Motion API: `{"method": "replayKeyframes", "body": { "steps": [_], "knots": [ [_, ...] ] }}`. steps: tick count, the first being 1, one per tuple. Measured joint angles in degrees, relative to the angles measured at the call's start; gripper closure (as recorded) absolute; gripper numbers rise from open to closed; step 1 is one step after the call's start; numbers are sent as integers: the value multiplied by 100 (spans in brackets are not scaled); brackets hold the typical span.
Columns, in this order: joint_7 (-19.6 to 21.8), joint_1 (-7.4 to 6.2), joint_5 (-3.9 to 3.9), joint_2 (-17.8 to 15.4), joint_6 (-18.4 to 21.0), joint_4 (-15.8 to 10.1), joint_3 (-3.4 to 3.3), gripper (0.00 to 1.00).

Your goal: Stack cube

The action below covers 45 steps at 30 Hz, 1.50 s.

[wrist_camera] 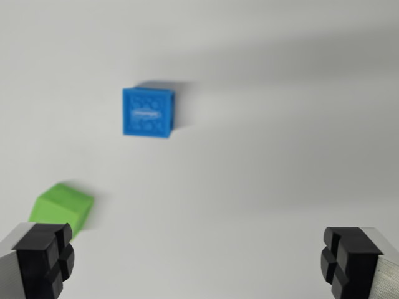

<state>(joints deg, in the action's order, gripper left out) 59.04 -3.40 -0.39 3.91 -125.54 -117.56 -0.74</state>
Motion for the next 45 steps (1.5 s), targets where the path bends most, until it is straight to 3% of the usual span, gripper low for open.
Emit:
{"method": "replayKeyframes", "body": {
  "steps": [29, 45],
  "knots": [
    [1541, -501, -74, 108, -719, -755, 210, 0],
    [2643, -892, -112, 395, -1213, -1072, 337, 0]
  ]
}}
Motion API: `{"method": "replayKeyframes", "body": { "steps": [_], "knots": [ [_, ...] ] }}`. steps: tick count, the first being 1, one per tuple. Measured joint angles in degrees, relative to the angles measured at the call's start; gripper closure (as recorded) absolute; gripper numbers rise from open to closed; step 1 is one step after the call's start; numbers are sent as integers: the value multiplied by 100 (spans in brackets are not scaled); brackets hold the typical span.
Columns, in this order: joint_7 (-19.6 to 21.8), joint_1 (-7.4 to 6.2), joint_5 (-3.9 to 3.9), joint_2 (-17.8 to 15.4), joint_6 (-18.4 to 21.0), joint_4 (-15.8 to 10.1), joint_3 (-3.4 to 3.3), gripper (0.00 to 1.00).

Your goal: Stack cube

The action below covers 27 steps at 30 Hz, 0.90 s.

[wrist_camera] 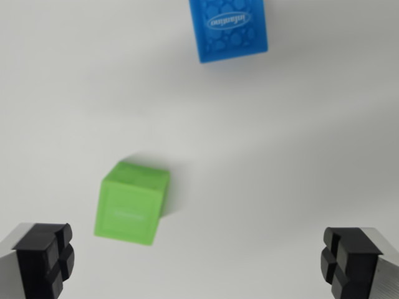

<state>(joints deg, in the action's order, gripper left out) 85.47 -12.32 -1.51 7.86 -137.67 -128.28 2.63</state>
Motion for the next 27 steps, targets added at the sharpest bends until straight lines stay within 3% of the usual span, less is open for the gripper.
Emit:
{"method": "replayKeyframes", "body": {
  "steps": [13, 27],
  "knots": [
    [907, -372, -18, 332, -392, -139, 62, 0],
    [1874, -837, -19, 793, -800, -173, 79, 0]
  ]
}}
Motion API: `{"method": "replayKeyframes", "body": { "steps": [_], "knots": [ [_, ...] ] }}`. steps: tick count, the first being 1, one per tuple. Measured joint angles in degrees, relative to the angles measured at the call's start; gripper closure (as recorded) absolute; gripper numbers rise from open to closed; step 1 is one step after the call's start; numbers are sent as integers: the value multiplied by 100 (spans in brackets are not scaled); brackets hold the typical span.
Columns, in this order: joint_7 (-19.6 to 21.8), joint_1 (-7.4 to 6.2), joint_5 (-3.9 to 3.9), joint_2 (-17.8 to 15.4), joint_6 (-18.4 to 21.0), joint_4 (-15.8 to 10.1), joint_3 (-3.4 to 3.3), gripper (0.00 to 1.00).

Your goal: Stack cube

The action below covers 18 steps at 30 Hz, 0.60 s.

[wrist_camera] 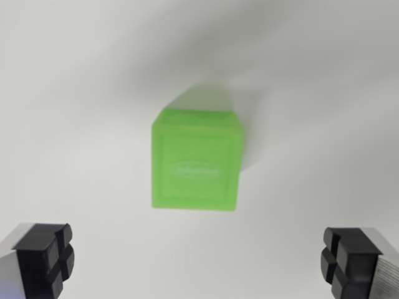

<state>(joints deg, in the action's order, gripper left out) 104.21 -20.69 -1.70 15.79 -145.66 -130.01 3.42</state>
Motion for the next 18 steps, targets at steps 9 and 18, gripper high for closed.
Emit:
{"method": "replayKeyframes", "body": {
  "steps": [9, 18],
  "knots": [
    [199, -116, -3, 428, -400, 11, -24, 0],
    [225, -153, -34, 923, -829, 76, -72, 0]
  ]
}}
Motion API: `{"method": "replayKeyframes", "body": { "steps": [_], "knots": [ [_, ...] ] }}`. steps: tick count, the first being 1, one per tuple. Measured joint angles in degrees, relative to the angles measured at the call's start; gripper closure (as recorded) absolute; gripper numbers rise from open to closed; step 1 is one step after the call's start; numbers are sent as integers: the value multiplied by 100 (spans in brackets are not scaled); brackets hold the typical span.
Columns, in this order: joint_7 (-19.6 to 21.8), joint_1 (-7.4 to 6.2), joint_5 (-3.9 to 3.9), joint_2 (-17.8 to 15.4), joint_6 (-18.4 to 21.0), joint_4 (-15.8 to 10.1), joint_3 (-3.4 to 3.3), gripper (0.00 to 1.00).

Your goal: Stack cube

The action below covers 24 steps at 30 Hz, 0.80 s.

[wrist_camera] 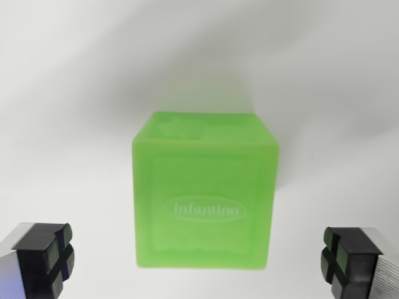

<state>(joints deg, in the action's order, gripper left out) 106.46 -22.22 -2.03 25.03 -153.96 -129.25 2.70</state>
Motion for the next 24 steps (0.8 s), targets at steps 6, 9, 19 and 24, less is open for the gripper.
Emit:
{"method": "replayKeyframes", "body": {
  "steps": [6, 9, 19, 24],
  "knots": [
    [4, -37, -5, 298, -237, 61, -39, 0],
    [5, -53, -6, 440, -341, 98, -57, 0],
    [5, -90, -6, 721, -541, 181, -96, 0],
    [5, -94, -6, 762, -574, 194, -101, 100]
  ]
}}
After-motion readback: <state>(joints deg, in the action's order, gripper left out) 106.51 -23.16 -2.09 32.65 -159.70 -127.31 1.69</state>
